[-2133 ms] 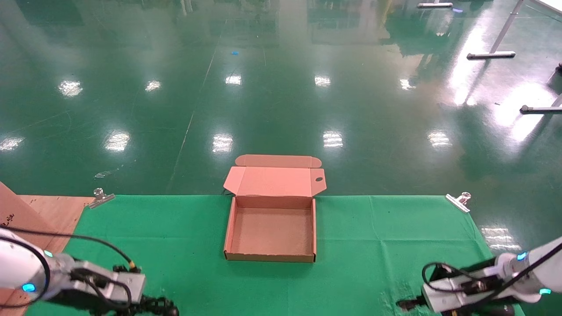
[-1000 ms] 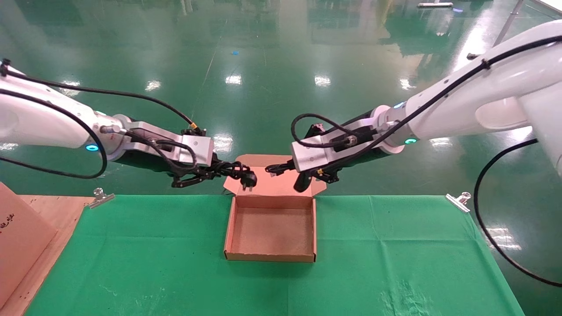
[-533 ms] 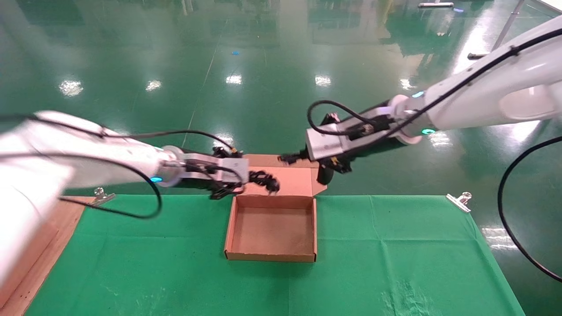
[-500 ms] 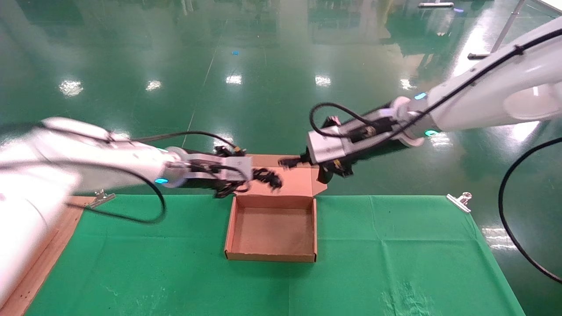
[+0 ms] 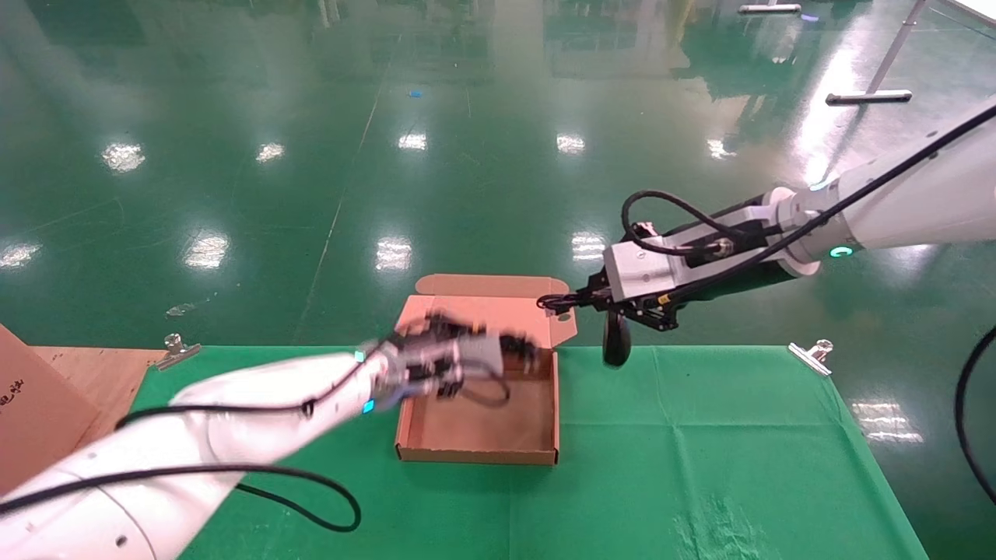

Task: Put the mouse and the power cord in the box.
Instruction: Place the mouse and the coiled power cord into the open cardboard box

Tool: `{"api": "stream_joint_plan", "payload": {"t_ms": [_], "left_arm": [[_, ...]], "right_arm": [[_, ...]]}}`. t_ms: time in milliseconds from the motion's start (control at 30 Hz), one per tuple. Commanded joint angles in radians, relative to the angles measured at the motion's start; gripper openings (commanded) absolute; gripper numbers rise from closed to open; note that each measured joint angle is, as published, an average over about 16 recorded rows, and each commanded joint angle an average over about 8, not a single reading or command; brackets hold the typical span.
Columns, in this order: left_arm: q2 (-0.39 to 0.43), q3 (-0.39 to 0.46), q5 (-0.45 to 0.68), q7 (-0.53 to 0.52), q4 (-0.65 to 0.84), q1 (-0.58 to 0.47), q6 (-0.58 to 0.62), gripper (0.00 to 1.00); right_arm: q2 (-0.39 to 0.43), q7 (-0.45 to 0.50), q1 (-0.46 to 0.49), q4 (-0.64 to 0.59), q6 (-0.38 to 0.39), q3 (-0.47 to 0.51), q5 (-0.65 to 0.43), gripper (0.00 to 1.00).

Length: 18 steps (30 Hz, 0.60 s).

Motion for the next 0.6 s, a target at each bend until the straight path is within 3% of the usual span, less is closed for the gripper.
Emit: {"api": "stream_joint_plan", "payload": {"t_ms": [33,233,300,533,600], "left_arm": [[-0.001,0.049,0.012,-0.046,0.001,0.008,0.009,0.00],[-0.002,0.124,0.018,-0.108,-0.017,0.020,-0.019,0.00],[-0.002,0.141,0.016,-0.122,-0.024,0.020,-0.033,0.06],[-0.003,0.189,-0.002,-0.146,-0.038,0.015,-0.057,0.89],[-0.004,0.201,-0.009,-0.150,-0.039,0.013,-0.061,1.00]], "right_arm": [[0.004,-0.012,-0.001,-0.015,0.000,0.000,0.001,0.00],[-0.002,-0.029,-0.012,-0.043,0.012,0.001,0.001,0.00],[-0.004,-0.033,-0.016,-0.050,0.017,0.002,0.002,0.00],[-0.007,-0.046,-0.026,-0.067,0.027,0.003,0.005,0.00],[-0.007,-0.048,-0.027,-0.071,0.028,0.004,0.005,0.00]]}}
